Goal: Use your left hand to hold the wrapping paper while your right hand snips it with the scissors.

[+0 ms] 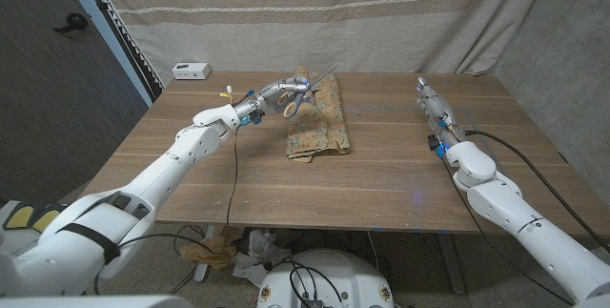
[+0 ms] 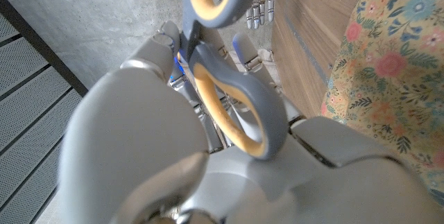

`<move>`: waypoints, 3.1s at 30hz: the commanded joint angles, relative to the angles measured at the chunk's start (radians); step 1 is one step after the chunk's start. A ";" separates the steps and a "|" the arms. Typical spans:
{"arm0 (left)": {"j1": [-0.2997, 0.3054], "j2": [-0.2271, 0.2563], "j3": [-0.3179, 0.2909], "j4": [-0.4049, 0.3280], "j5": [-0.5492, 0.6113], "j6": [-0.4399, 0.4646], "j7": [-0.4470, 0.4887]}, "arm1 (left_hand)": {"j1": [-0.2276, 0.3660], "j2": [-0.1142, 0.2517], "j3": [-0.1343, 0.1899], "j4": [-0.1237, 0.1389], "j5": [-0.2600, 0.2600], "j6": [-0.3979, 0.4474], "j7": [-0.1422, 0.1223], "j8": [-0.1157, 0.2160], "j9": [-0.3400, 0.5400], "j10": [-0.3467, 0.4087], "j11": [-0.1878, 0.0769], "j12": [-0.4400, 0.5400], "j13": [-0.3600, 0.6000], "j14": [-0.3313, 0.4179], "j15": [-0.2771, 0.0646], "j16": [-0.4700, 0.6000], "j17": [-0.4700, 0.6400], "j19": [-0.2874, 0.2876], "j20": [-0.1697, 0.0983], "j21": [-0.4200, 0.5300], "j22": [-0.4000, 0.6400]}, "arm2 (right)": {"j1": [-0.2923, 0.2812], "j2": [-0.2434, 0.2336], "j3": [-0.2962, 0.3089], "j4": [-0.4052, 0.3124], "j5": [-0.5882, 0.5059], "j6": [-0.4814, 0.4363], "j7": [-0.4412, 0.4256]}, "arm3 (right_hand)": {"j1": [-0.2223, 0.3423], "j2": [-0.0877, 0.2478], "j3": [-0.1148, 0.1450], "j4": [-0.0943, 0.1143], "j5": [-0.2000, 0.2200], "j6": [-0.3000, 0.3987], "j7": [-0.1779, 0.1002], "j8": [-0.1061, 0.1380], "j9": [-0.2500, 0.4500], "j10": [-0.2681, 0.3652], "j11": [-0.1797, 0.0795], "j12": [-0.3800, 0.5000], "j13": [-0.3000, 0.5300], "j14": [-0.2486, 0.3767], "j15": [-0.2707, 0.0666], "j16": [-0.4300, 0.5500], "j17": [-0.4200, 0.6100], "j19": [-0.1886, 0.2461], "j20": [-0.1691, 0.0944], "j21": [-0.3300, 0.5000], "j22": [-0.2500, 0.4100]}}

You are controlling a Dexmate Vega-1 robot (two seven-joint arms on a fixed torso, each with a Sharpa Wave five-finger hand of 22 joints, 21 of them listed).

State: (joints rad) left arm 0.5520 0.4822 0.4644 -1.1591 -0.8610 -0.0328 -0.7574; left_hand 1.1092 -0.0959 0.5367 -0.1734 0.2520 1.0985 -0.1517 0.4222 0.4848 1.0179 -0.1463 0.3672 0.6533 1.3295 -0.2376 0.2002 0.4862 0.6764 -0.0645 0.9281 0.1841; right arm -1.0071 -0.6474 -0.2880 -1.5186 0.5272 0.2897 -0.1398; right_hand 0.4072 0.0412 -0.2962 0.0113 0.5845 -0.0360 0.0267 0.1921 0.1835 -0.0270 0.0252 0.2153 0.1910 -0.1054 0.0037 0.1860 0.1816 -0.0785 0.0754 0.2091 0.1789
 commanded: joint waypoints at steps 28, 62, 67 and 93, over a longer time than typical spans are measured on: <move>0.026 -0.107 -0.034 0.034 -0.074 -0.031 0.022 | -0.009 0.045 0.082 0.061 -0.009 -0.107 -0.011 0.017 0.070 0.012 -0.070 0.029 0.081 -0.075 -0.002 -0.017 -0.097 -0.005 -0.019 -0.039 0.002 | -0.006 -0.011 0.000 0.009 0.030 -0.005 0.036 | 0.005 0.003 -0.001 -0.005 0.006 -0.012 0.003 0.004 0.005 0.002 0.007 0.006 0.003 0.005 0.001 0.006 0.005 -0.003 0.003 0.000 0.006; 0.073 -0.202 -0.068 0.016 -0.174 0.006 0.069 | 0.087 0.038 0.006 0.015 -0.036 0.016 0.076 0.070 0.043 0.063 -0.057 0.057 0.011 0.037 -0.001 0.007 -0.127 -0.343 -0.120 -0.252 -0.012 | -0.013 -0.014 0.018 0.043 0.053 0.028 0.060 | 0.006 0.005 -0.003 -0.005 0.005 -0.007 0.001 0.006 0.005 -0.006 -0.003 0.004 0.004 0.005 -0.002 0.005 0.005 0.001 0.003 0.000 0.007; 0.067 -0.208 -0.070 0.026 -0.186 0.024 0.057 | 0.092 0.039 -0.003 0.019 -0.039 0.012 0.095 0.053 0.014 0.061 -0.057 0.058 -0.001 0.046 -0.001 0.008 -0.139 -0.355 -0.117 -0.267 -0.013 | -0.014 -0.015 0.019 0.046 0.055 0.030 0.062 | 0.005 0.005 -0.004 -0.005 0.005 -0.006 0.001 0.007 0.005 -0.007 -0.004 0.004 0.004 0.006 -0.003 0.006 0.005 0.002 0.003 0.000 0.007; 0.020 -0.243 -0.078 0.075 -0.140 -0.079 0.066 | 0.101 0.052 -0.020 0.026 -0.038 0.004 0.095 0.048 0.005 0.049 -0.056 0.061 -0.014 0.038 -0.001 0.007 -0.147 -0.382 -0.120 -0.299 -0.013 | -0.025 -0.017 0.025 0.017 0.087 0.039 0.098 | 0.003 0.009 -0.007 -0.004 0.003 -0.008 0.001 0.006 0.005 0.078 0.006 0.040 0.008 0.004 0.010 0.005 0.009 -0.023 -0.009 -0.009 0.009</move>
State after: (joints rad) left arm 0.6152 0.2573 0.3830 -1.1361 -1.0409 -0.0407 -0.6739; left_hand 1.1511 -0.1018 0.5219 -0.1490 0.2147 1.0998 -0.0604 0.4657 0.4849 1.0137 -0.1503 0.4191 0.6385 1.3642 -0.2317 0.2038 0.3373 0.3010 -0.0396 0.6318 0.1674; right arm -1.0245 -0.6637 -0.2681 -1.4824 0.5885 0.3203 -0.0710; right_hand 0.4071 0.0412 -0.2961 0.0114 0.5844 -0.0414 0.0321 0.1920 0.1835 0.0274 0.0310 0.2409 0.1930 -0.0964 0.0055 0.1895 0.1850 -0.0884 0.0651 0.2033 0.1838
